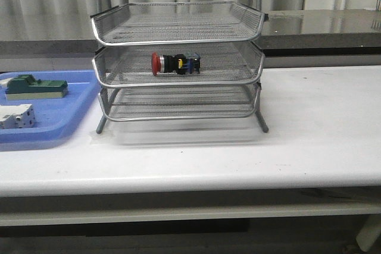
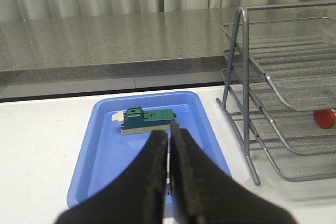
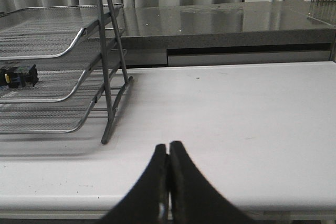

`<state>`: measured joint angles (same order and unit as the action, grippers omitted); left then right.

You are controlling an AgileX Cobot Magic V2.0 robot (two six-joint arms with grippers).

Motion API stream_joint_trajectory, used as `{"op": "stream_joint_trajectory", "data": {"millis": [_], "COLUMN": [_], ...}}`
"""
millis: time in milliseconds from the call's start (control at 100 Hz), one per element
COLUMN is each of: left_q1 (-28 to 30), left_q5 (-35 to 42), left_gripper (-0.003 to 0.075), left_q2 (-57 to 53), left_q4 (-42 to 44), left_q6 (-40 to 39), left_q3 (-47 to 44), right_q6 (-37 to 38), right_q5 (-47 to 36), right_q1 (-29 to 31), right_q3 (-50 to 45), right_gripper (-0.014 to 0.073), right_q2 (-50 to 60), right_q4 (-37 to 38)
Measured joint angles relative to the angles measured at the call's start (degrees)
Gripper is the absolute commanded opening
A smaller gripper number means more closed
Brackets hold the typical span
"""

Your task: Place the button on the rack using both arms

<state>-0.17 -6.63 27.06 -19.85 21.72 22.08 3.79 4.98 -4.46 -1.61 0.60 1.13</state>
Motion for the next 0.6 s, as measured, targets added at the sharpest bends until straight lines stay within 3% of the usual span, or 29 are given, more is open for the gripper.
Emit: {"op": "stream_joint_trajectory", "data": {"millis": [360,600], "left_q1": [0.0,0.0], "left_q5": [0.0,0.0], "left_gripper": [0.0004,0.0004], "left_q2": [0.0,0.0], "left_q4": [1.5,19.9], "left_q6": [-0.6,-20.3], "left_q3": [0.0,0.0], "right_q6": [0.0,0.0], "right_q5": [0.0,0.0], "right_q1": [0.0,0.0], "right_q3": [0.0,0.0], "right_gripper": [-0.0067,-0.0067], "right_q2": [0.0,0.0], "right_q4": [0.0,0.0]}}
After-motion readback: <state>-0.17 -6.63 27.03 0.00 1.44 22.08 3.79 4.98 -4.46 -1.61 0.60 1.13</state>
